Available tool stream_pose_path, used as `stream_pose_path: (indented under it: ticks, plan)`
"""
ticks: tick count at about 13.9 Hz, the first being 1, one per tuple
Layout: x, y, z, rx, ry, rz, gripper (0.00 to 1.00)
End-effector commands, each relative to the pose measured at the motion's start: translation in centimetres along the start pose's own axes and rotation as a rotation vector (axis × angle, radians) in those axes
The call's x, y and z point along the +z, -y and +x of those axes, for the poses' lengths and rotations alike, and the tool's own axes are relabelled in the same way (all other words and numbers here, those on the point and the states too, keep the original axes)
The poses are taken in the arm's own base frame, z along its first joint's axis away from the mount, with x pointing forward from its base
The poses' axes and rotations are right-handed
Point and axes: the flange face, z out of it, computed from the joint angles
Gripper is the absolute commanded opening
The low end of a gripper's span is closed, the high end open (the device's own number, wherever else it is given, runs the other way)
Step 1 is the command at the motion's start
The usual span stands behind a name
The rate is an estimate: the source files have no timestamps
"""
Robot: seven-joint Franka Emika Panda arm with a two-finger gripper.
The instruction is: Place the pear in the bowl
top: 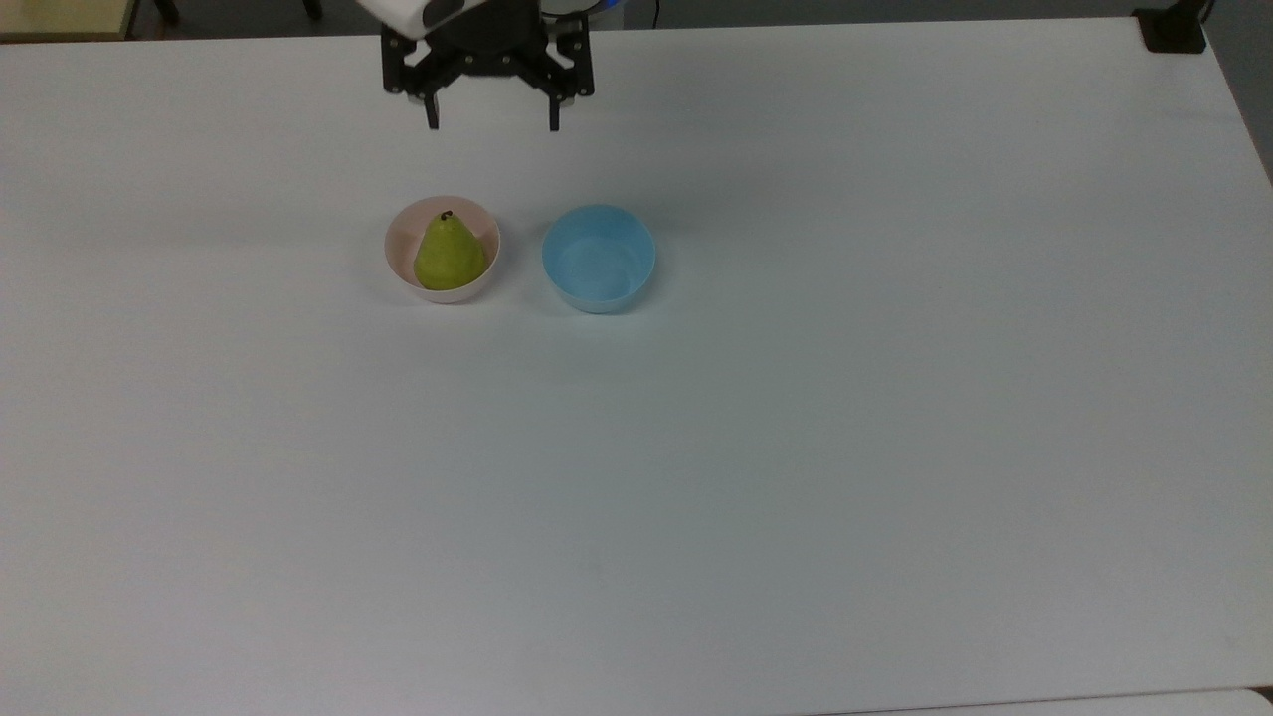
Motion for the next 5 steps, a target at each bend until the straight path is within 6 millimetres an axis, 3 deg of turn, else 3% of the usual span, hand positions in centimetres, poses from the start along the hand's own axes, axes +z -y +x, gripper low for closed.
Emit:
stream_pose_path:
  ticks: [1, 5]
  plan:
    - [-4.0, -0.1, -2.7, 0.106, -0.022, 0.035, 1.00]
    - [-4.9, -1.1, -4.0, 0.102, 0.014, 0.039, 1.00]
